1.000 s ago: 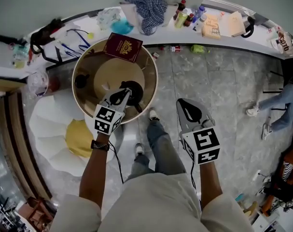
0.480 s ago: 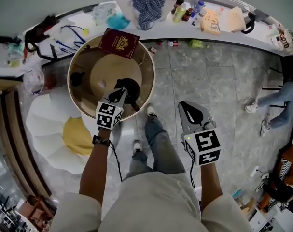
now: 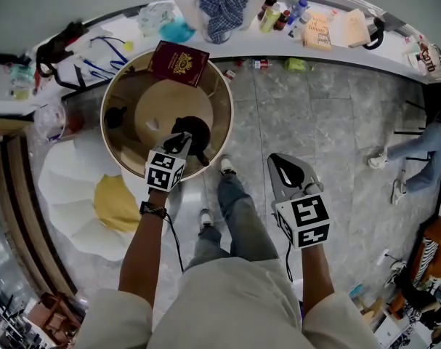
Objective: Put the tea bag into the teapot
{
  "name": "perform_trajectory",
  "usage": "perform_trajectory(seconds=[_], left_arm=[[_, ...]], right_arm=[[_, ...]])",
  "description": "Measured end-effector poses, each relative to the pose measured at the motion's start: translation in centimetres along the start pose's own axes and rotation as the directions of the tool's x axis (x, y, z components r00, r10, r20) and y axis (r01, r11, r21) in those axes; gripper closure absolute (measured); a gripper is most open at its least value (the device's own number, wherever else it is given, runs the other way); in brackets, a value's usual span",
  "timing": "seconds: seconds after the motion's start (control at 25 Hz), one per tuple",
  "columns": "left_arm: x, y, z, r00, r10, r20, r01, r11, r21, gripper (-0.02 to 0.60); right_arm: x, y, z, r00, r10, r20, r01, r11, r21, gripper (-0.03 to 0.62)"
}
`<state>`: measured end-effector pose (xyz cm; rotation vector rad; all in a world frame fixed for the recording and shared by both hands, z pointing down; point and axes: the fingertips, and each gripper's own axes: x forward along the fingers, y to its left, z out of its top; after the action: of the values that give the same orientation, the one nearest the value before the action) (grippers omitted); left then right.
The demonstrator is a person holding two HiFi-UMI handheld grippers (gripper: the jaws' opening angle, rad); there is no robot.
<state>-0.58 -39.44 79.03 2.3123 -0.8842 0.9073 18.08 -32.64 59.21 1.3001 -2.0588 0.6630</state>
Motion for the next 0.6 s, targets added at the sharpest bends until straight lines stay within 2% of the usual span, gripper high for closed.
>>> perform_trajectory(seconds=[0.44, 0.6], left_arm=[[-1.0, 0.1, 0.2, 1.0, 0.008, 0.001, -0.008, 1.0, 0.009, 0.491], [-1.7, -0.4, 0.3, 1.0, 0.008, -0.003, -0.008, 0.999, 0.037, 0.494]], right_arm=[[-0.5, 0.7, 0.1, 1.0, 0.003, 0.011, -0.003, 1.0, 0.001, 0.586], [-0.8, 1.1, 0.3, 1.0, 0.002, 0.023, -0.002, 1.0, 0.004, 0.587]])
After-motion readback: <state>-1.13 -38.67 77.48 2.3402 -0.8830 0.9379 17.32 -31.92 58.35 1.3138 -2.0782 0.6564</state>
